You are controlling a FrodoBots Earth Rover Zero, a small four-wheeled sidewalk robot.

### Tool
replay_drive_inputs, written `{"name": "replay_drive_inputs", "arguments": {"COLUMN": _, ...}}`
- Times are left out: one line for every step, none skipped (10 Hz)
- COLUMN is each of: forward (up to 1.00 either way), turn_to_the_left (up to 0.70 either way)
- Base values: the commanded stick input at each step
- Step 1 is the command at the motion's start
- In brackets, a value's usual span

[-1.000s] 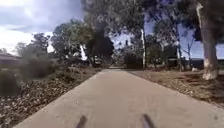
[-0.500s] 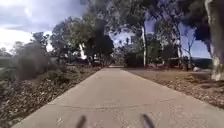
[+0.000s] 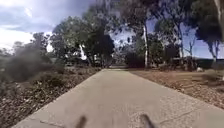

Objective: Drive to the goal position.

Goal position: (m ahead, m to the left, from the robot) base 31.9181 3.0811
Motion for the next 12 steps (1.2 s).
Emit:
{"name": "replay_drive_inputs", "arguments": {"forward": 1.00, "turn_to_the_left": 0.00}}
{"name": "replay_drive_inputs", "arguments": {"forward": 1.00, "turn_to_the_left": 0.00}}
{"name": "replay_drive_inputs", "arguments": {"forward": 1.00, "turn_to_the_left": 0.00}}
{"name": "replay_drive_inputs", "arguments": {"forward": 1.00, "turn_to_the_left": 0.00}}
{"name": "replay_drive_inputs", "arguments": {"forward": 1.00, "turn_to_the_left": 0.00}}
{"name": "replay_drive_inputs", "arguments": {"forward": 1.00, "turn_to_the_left": 0.00}}
{"name": "replay_drive_inputs", "arguments": {"forward": 1.00, "turn_to_the_left": 0.00}}
{"name": "replay_drive_inputs", "arguments": {"forward": 1.00, "turn_to_the_left": 0.00}}
{"name": "replay_drive_inputs", "arguments": {"forward": 1.00, "turn_to_the_left": 0.00}}
{"name": "replay_drive_inputs", "arguments": {"forward": 1.00, "turn_to_the_left": 0.00}}
{"name": "replay_drive_inputs", "arguments": {"forward": 1.00, "turn_to_the_left": 0.00}}
{"name": "replay_drive_inputs", "arguments": {"forward": 1.00, "turn_to_the_left": 0.00}}
